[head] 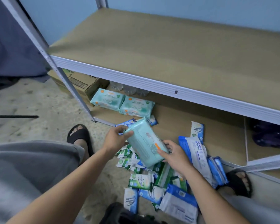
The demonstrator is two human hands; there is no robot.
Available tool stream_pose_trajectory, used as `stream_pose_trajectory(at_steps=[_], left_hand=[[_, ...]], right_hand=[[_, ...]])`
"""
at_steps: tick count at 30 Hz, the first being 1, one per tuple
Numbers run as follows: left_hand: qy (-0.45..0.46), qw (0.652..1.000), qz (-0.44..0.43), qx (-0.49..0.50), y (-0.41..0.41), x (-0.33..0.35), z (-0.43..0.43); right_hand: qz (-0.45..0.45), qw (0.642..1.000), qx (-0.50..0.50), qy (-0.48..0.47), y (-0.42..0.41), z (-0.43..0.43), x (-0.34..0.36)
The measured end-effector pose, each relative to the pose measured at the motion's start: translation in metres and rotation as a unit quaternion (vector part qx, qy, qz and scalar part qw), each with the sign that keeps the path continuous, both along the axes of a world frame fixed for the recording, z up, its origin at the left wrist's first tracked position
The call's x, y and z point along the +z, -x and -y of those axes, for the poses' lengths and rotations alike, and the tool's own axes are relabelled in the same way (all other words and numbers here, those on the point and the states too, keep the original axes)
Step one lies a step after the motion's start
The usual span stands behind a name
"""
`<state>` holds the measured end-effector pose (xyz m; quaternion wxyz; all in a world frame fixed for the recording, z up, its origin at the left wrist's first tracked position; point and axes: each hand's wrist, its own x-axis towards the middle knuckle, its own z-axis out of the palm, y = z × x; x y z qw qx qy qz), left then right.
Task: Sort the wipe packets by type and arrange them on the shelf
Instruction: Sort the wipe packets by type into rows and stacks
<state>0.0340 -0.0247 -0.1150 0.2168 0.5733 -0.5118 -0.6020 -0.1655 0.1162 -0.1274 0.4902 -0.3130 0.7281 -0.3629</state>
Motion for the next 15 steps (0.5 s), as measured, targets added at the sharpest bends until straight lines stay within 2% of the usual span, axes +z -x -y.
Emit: stream_pose_trajectory(at_steps=[4,7,9,10,12,15], left_hand=[[-0.126,0.990,-0.038,0.042,-0.010,-0.019,0.007],[-0.252,0.953,-0.121,0.115,-0.014,-0.030,0.018],[-0.278,0.939,-0.158,0.128,-0.017,-0.038,0.024],[-0.266,0.946,-0.148,0.111,-0.018,-0.043,0.024],[-0.234,0.962,-0.118,0.075,-0.021,-0.053,0.018],[-0.200,0.977,-0.065,0.026,-0.028,-0.080,0.004]], right_hand=[[-0.139,0.989,0.041,0.041,-0.006,0.014,-0.001],[-0.272,0.956,0.086,0.068,-0.007,0.025,-0.013],[-0.336,0.928,0.114,0.108,-0.008,0.029,-0.020],[-0.356,0.917,0.126,0.124,-0.008,0.030,-0.024],[-0.345,0.920,0.156,0.100,-0.010,0.030,-0.035],[-0.250,0.948,0.193,-0.036,-0.014,0.021,-0.056]])
